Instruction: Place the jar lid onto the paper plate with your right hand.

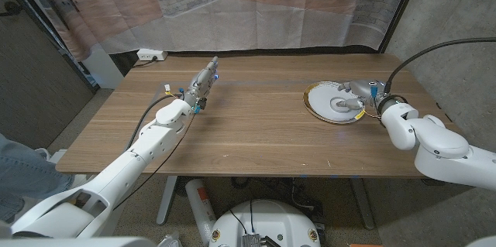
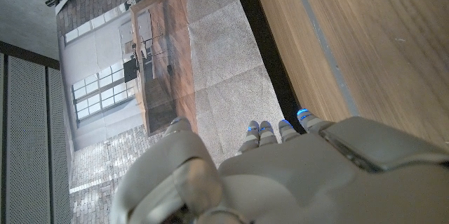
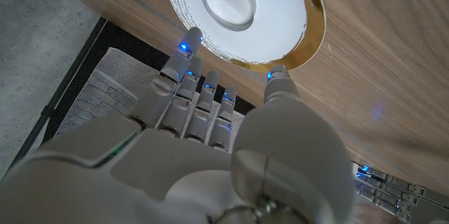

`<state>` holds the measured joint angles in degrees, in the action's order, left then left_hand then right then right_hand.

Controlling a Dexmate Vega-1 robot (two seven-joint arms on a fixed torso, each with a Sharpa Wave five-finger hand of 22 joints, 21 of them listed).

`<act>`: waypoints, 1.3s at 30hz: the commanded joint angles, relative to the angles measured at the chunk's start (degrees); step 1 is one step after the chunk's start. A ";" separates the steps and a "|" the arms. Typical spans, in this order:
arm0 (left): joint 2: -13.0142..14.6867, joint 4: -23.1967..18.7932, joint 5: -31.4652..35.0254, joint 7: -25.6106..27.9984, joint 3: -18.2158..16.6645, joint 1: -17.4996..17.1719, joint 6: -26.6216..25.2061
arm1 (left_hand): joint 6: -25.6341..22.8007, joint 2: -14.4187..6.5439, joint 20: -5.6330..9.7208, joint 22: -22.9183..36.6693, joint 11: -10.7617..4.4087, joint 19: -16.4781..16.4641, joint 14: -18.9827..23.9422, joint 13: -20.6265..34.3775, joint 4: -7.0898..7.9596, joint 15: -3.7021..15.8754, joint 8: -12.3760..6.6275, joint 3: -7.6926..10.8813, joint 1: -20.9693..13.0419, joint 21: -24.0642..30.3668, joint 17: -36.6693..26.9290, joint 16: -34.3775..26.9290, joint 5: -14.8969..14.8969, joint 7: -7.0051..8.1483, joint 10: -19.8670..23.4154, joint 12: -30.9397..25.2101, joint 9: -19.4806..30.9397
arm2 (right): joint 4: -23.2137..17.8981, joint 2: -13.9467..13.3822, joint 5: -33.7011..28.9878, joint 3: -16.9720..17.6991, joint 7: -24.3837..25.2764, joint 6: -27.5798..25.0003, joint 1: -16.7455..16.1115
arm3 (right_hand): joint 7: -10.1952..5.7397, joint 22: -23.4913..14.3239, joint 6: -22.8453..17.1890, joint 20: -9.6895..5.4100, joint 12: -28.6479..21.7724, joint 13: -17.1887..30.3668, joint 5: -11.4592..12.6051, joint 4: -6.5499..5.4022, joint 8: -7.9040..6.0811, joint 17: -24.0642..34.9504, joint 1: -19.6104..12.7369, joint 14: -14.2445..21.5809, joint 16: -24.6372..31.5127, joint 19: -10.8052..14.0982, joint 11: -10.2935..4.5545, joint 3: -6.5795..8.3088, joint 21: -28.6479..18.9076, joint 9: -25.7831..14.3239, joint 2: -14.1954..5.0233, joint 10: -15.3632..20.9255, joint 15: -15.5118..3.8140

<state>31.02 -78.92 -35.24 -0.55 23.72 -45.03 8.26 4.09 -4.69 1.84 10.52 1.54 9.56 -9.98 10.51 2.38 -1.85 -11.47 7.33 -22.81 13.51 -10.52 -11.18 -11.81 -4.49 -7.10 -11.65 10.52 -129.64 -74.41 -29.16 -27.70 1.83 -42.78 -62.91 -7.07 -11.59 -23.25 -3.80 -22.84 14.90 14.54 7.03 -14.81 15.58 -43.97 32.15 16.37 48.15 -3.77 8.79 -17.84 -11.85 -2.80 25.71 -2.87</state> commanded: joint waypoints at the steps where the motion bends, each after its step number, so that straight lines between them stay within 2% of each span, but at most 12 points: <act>1: -0.43 0.91 -0.04 -0.33 0.13 0.67 0.34 | -0.36 -0.07 0.85 0.29 -0.32 5.60 0.14 0.26 -0.37 -0.13 0.08 0.08 -0.59 -0.03 -0.14 0.23 0.14 -0.21 -0.10 0.06 0.23 | 0.53 1.17 -1.15 1.07 -0.63 0.46 -0.22 | 0.02 -0.17 -0.24 -0.42 0.13 0.14 -0.26 0.09 0.10 0.22 0.16 0.42 -0.22 0.26 0.19 -0.09 0.07 -0.34 -0.36 0.08 -5.08; 17: -0.23 0.78 0.04 -0.13 0.18 0.71 -0.22 | -0.40 -0.15 0.89 0.30 -0.34 5.52 0.14 0.26 -0.42 -0.05 0.09 0.05 -0.66 -0.12 -0.14 0.23 0.17 -0.17 -0.05 0.05 0.23 | 2.33 3.39 -1.31 1.44 -0.25 2.73 0.68 | 0.14 -0.19 -0.33 -0.41 0.15 0.19 -0.52 -0.02 0.22 0.37 0.19 0.55 -0.28 0.28 0.26 -0.10 0.08 -0.36 -0.63 0.16 -5.09; 26: -0.09 0.79 0.06 -0.24 0.25 0.84 -0.53 | -0.45 -0.19 0.88 0.30 -0.30 5.48 0.16 0.26 -0.45 -0.03 0.08 0.03 -0.70 -0.18 -0.14 0.22 0.18 -0.22 -0.05 0.05 0.23 | 4.11 6.52 2.07 4.53 6.65 6.05 -1.64 | 0.44 -0.21 -1.02 -0.78 -0.14 0.23 -0.71 -0.15 0.07 0.54 0.04 0.78 -0.25 0.47 0.58 0.12 0.01 -0.39 -1.32 1.05 -5.05; 34: -0.07 0.93 0.01 -0.46 0.24 0.93 -0.47 | -0.47 -0.24 0.86 0.30 -0.41 5.48 0.17 0.26 -0.48 -0.08 0.08 0.02 -0.75 -0.23 -0.14 0.22 0.19 -0.20 -0.02 0.04 0.23 | 5.61 9.07 3.67 5.07 9.42 8.47 -1.52 | 0.66 -0.23 -1.30 -0.99 -0.21 0.25 -0.89 -0.25 0.03 0.64 0.02 1.02 -0.17 0.66 0.57 0.22 -0.06 -0.40 -1.71 1.32 -5.09; 39: -0.02 1.08 -0.02 -0.67 0.20 0.97 -0.33 | -0.49 -0.26 0.84 0.31 -0.29 5.48 0.16 0.26 -0.49 -0.07 0.07 0.01 -0.77 -0.26 -0.14 0.23 0.20 -0.24 -0.05 0.05 0.24 | 6.40 10.35 4.57 5.35 10.85 9.74 -1.59 | 0.80 -0.24 -1.32 -1.15 -0.18 0.27 -1.10 -0.41 0.09 0.73 0.17 1.04 -0.18 0.62 1.06 0.23 -0.05 -0.41 -1.99 1.33 -4.95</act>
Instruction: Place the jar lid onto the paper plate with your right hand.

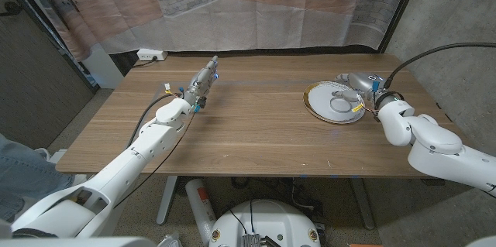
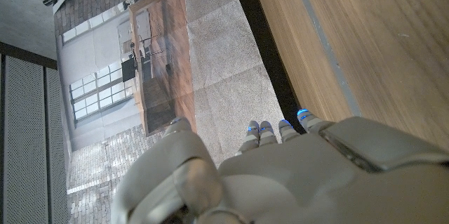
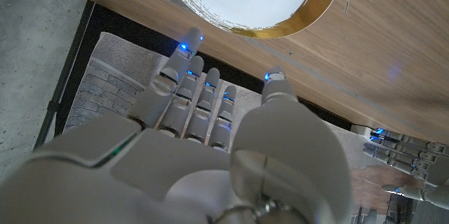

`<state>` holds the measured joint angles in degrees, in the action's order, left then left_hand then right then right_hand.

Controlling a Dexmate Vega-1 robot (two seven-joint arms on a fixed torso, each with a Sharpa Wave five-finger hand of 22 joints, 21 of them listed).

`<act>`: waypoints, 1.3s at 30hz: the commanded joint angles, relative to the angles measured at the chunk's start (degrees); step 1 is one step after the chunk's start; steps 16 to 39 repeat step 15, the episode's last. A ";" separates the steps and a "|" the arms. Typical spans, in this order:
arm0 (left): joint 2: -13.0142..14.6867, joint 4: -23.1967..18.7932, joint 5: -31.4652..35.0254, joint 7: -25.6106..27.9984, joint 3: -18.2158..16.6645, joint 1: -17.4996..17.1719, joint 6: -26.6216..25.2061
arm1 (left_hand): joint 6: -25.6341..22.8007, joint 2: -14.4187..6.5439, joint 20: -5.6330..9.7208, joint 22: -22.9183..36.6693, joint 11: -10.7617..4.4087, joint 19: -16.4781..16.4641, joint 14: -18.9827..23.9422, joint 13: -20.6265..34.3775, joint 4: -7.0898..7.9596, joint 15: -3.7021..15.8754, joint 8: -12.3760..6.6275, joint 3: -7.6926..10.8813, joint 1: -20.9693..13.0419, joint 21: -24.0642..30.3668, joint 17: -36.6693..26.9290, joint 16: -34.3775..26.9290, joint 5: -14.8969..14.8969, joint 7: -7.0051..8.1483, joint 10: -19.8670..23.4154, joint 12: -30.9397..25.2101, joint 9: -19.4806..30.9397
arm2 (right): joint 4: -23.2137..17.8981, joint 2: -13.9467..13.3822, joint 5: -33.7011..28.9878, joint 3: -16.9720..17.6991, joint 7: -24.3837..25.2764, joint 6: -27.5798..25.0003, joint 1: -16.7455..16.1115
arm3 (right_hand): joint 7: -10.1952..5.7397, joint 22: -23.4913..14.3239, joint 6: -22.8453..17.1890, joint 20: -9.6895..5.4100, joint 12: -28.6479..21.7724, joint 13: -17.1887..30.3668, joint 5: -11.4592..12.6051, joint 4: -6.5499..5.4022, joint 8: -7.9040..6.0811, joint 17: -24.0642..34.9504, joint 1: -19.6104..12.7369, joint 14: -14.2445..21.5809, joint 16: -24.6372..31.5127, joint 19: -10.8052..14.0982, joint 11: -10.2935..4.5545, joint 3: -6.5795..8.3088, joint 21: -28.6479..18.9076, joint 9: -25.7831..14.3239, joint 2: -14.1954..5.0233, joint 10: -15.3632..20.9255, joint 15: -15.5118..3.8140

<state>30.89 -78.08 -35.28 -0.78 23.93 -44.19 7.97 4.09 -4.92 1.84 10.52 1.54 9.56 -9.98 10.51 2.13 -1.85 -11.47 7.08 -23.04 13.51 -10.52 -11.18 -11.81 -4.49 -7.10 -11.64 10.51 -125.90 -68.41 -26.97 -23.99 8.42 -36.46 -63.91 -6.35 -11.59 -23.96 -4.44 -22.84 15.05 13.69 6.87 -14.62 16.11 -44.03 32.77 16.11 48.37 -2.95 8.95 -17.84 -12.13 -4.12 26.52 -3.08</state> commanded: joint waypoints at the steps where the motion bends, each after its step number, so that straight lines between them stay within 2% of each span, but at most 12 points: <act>1: 0.13 0.24 0.00 -0.43 -0.02 0.13 -0.07 | -0.49 -0.03 0.86 0.30 -0.31 5.48 0.15 0.26 -0.24 -0.07 0.07 0.26 -0.55 -0.27 -0.14 0.23 0.20 -0.25 -0.06 0.05 0.24 | 2.82 4.63 2.45 1.65 4.62 3.65 -0.59 | 0.13 -0.24 -0.63 -0.51 -0.16 0.12 -0.29 -0.27 -0.10 0.21 0.25 0.45 0.09 0.38 0.17 0.07 -0.04 -0.12 -0.70 0.49 -4.72; 15: 0.79 -0.19 -0.35 -0.72 -0.53 -0.47 0.18 | -0.49 -0.08 0.85 0.31 -0.33 5.47 0.15 0.26 -0.29 -0.08 0.09 0.24 -0.61 -0.34 -0.14 0.23 0.22 -0.18 -0.04 0.05 0.24 | 2.82 5.84 1.47 0.69 5.01 3.37 0.22 | 0.16 -0.26 -0.55 -0.50 -0.09 0.16 -0.74 -0.40 0.07 0.33 0.36 0.50 0.01 0.22 0.09 0.08 0.03 -0.14 -1.05 0.50 -4.62; 39: 0.79 -0.19 -0.35 -0.72 -0.53 -0.47 0.18 | -0.49 -0.08 0.85 0.31 -0.33 5.47 0.15 0.26 -0.29 -0.08 0.09 0.24 -0.61 -0.34 -0.14 0.23 0.22 -0.18 -0.04 0.05 0.24 | 2.82 5.84 1.47 0.69 5.01 3.37 0.22 | 0.16 -0.26 -0.55 -0.50 -0.09 0.16 -0.74 -0.40 0.07 0.33 0.36 0.50 0.01 0.22 0.09 0.08 0.03 -0.14 -1.05 0.50 -4.62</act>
